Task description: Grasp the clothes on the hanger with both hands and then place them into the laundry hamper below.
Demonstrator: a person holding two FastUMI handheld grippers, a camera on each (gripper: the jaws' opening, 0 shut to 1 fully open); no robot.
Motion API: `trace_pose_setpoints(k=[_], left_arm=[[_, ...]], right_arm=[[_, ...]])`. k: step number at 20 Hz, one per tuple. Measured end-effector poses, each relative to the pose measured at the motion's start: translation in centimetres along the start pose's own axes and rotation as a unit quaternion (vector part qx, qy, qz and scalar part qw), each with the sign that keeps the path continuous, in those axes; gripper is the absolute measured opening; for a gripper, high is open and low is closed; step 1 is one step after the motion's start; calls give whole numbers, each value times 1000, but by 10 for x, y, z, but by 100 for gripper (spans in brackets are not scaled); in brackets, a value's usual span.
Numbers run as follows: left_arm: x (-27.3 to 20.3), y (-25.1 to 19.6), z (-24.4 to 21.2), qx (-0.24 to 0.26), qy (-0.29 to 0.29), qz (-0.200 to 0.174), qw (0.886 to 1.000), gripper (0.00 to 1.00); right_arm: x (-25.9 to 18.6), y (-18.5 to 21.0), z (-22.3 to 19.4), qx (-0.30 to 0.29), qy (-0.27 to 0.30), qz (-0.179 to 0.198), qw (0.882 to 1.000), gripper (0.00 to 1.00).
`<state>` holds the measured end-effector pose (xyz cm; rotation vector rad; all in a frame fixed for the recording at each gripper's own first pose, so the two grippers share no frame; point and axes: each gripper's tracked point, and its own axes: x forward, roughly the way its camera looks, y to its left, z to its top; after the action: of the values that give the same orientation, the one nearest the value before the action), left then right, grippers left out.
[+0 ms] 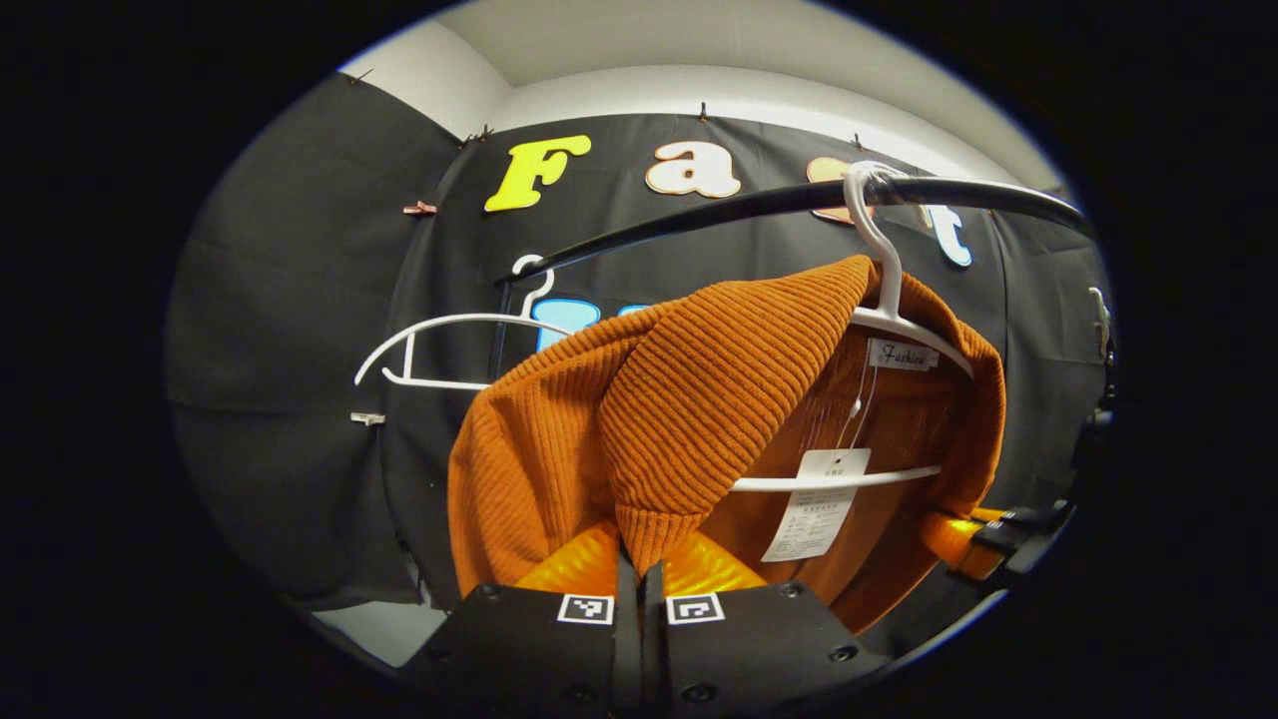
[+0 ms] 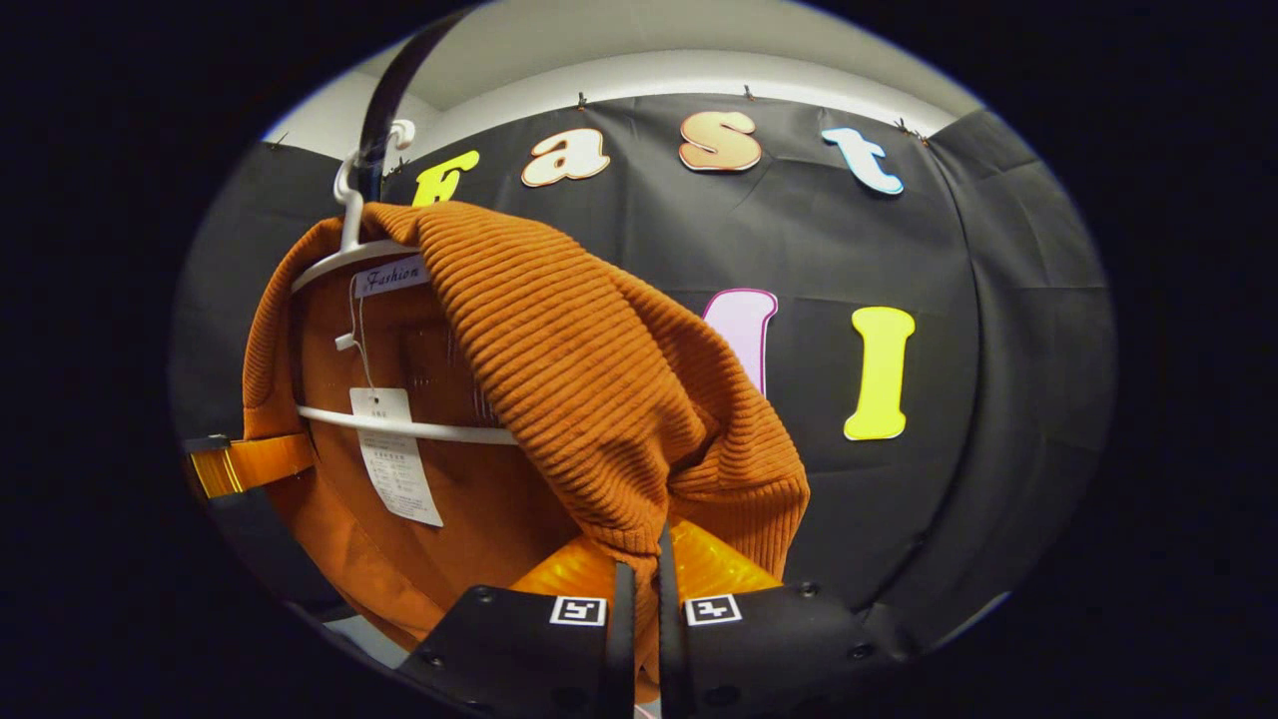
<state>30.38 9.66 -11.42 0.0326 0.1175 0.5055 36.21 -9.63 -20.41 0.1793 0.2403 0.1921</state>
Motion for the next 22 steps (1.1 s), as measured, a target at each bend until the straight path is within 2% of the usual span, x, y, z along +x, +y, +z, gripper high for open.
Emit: trace_pose_setpoints(k=[5, 10, 11, 12, 15, 17, 18, 20, 21, 22], left_arm=[[-21, 33, 49, 24, -45, 42, 998, 5], [-22, 49, 80, 84, -78, 59, 992, 6], [-21, 52, 83, 86, -80, 60, 991, 6], [-21, 56, 88, 85, -83, 64, 991, 5], [-16, 66, 105, 82, -98, 69, 989, 5], [-12, 67, 110, 98, -103, 66, 988, 5], [-9, 70, 115, 114, -106, 66, 986, 5], [-2, 78, 127, 154, -115, 73, 979, 5], [2, 81, 133, 168, -119, 70, 976, 5], [6, 83, 135, 175, -121, 65, 975, 5]], right_arm=[[-10, -44, 53, 72, -49, -15, 996, 14], [-25, -39, 88, 68, -74, 17, 995, 14], [-29, -40, 93, 70, -78, 21, 994, 10], [-32, -42, 101, 76, -89, 25, 993, 14], [-31, -50, 138, 91, -136, 29, 986, 14], [-22, -52, 141, 81, -138, 32, 987, 19], [-17, -48, 140, 75, -133, 35, 988, 9], [-5, -41, 139, 61, -121, 45, 990, 9], [-1, -37, 138, 54, -119, 50, 990, 14], [4, -33, 139, 49, -119, 55, 990, 10]])
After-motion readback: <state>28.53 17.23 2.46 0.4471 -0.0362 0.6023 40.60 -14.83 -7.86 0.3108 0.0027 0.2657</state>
